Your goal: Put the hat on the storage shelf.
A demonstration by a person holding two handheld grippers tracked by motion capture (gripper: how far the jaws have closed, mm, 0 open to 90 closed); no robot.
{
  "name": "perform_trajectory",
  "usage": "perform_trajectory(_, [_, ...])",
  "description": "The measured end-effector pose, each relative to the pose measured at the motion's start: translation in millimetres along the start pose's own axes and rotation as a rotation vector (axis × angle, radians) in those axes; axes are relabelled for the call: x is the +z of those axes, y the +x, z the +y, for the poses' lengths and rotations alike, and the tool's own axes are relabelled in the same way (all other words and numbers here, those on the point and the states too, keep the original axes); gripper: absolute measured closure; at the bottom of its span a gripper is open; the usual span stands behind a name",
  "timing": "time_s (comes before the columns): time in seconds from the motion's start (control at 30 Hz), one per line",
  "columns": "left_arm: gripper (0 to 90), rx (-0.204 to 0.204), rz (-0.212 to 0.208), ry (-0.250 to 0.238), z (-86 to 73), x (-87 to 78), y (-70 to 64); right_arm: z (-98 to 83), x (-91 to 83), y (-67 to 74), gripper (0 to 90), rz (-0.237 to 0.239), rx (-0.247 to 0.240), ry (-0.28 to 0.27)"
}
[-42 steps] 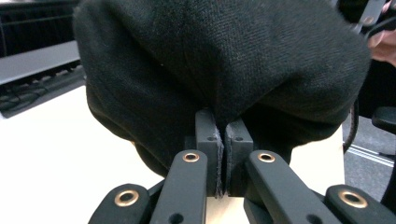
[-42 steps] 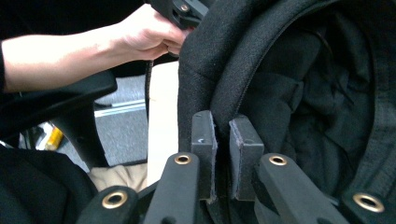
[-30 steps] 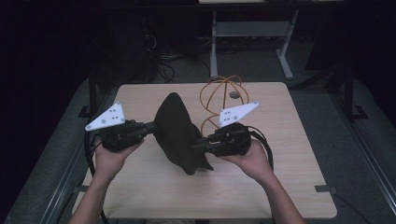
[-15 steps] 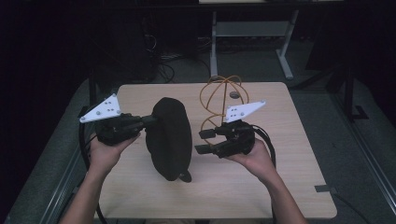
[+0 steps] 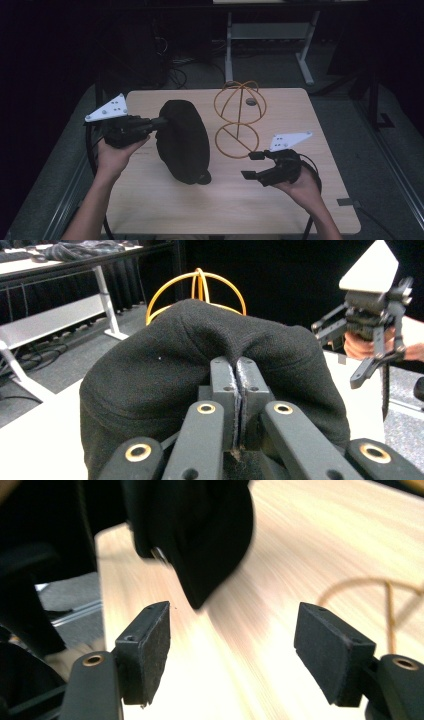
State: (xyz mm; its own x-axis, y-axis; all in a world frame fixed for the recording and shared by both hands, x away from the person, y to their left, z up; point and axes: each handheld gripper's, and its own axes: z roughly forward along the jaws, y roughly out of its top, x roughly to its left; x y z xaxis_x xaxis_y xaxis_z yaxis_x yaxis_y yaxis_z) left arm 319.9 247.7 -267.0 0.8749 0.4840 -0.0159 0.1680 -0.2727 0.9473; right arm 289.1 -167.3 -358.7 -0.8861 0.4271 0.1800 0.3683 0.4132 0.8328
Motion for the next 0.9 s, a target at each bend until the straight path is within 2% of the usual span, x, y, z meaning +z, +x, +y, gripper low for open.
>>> perform_trajectory(0.17, [88.5,-0.013,0.000,0.014,5.9,2.4,8.2,-26.4,-8.4,-8.0,29.6,-0.096,0.020,0.028])
perform_trajectory(0.27, [88.5,-0.007,0.006,0.024,10.0,3.4,11.3,-37.1,-11.8,-11.2,29.5,-0.122,0.029,0.033])
perform_trajectory(0.3, [88.6,-0.006,0.004,0.028,13.1,4.4,13.2,-46.1,-13.1,-14.9,29.4,-0.146,0.048,0.053])
perform_trajectory(0.4, [88.7,0.001,0.004,0.032,19.0,6.0,14.5,-53.3,-14.8,-18.9,29.5,-0.171,0.053,0.071])
perform_trajectory(0.5, [88.8,0.009,0.002,0.035,23.5,6.5,15.3,-56.6,-17.6,-21.7,29.6,-0.174,0.062,0.062])
perform_trajectory(0.53, [88.8,0.003,-0.001,0.025,27.6,7.2,16.5,-58.9,-20.8,-23.8,29.6,-0.190,0.070,0.052])
perform_trajectory(0.73, [88.8,0.001,-0.012,0.024,39.0,10.2,21.4,-64.6,-25.3,-28.1,29.6,-0.213,0.080,0.050])
perform_trajectory(0.9, [88.8,0.010,-0.020,0.029,52.0,15.8,26.9,-71.5,-29.9,-33.3,29.5,-0.242,0.097,0.042])
